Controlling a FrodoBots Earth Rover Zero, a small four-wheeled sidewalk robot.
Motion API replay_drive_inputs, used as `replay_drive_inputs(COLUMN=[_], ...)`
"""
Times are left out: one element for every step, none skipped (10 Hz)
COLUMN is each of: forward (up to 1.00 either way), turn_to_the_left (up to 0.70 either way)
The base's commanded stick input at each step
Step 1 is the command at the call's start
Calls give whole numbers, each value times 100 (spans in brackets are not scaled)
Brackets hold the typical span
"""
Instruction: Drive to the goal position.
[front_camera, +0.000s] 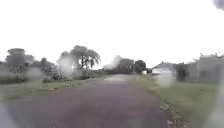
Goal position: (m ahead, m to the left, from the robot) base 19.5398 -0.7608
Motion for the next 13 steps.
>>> replay_drive_inputs(forward=[85,85,85,85,85,85,85,85,85,85,85,85,85], turn_to_the_left=[0,0,0,0,0,0,0,0,0,0,0,0,0])
